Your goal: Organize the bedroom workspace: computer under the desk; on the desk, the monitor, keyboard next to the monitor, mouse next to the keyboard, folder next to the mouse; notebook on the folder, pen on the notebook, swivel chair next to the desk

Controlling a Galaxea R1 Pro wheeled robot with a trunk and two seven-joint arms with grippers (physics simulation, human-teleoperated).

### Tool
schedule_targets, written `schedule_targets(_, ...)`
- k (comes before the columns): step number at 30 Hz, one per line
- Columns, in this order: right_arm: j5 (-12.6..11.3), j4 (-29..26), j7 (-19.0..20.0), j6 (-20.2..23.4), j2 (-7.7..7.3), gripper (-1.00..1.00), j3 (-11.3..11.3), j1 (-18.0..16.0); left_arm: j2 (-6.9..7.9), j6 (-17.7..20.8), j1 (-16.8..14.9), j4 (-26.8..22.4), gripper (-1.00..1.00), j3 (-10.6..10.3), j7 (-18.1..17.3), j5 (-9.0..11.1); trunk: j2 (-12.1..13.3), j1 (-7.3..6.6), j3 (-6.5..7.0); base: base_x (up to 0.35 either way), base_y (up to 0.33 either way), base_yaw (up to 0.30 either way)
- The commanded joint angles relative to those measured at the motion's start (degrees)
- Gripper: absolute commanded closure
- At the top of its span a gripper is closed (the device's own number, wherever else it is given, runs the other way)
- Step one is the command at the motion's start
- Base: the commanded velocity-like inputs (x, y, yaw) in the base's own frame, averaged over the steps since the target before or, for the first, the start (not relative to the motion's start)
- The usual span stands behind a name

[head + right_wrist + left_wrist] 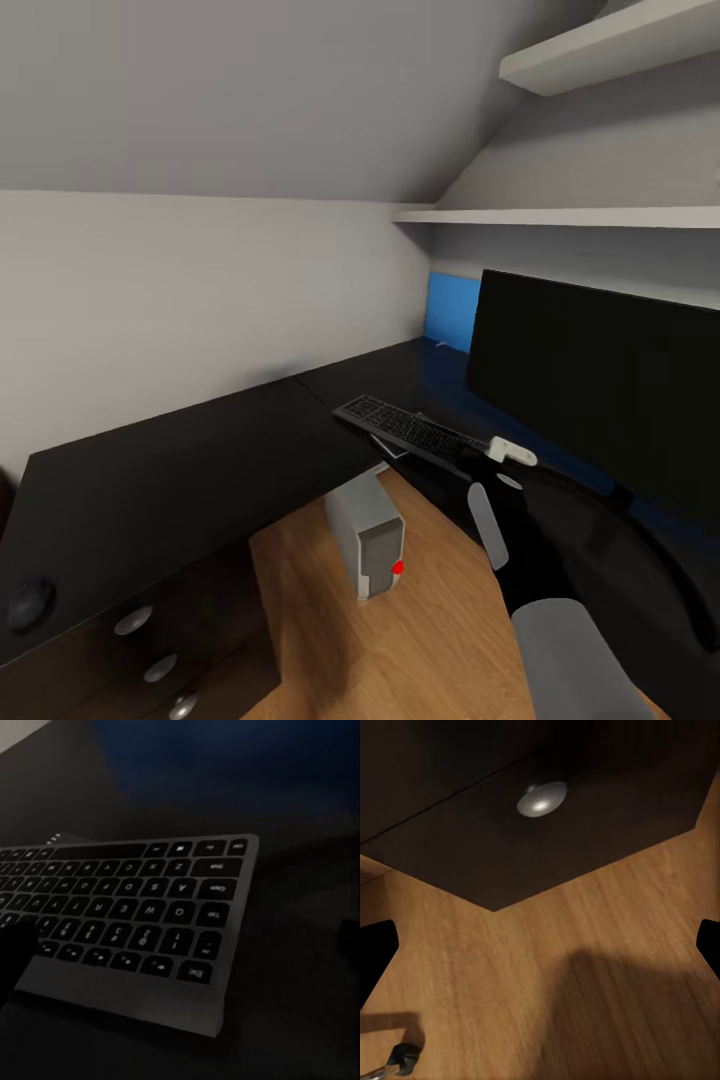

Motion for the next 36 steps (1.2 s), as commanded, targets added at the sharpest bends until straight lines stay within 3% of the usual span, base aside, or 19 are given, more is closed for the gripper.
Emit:
schedule_targets(1, -0.4, 0.0, -0.2, 0.2, 0.11, -1.00, 0.0, 0.0, 0.08, -0.3, -0.1, 0.0, -1.00, -0.5, 0.3, 0.6, 0.0, 0.00, -0.06, 0.000, 0.000, -0.046)
schedule_targets(8, -0.9, 1.0, -0.2, 0.2, 0.34, -1.00, 0.2, 0.0, 0.07, -0.3, -0.1, 0.0, -1.00, -0.5, 0.3, 0.6, 0.0, 0.00, -0.05, 0.000, 0.000, -0.017)
schedule_targets(12, -5.5, 1.2, -0.2, 0.2, 0.29, -1.00, 0.0, 0.0, 0.09, -0.3, -0.1, 0.0, -1.00, -0.5, 0.3, 0.6, 0.0, 0.00, -0.05, 0.000, 0.000, -0.001)
schedule_targets(23, -10.5, 3.1, -0.1, 0.2, -0.02, -1.00, -0.1, 0.0, 0.12, -0.3, -0.1, 0.0, -1.00, -0.5, 0.3, 0.6, 0.0, 0.00, -0.05, 0.000, 0.000, 0.000)
schedule_targets(36, -12.1, 6.6, -0.1, 0.0, -0.29, -1.00, -0.5, 0.0, 0.13, -0.3, -0.1, 0.0, -1.00, -0.4, 0.3, 0.6, 0.0, 0.00, -0.05, 0.000, 0.000, 0.000)
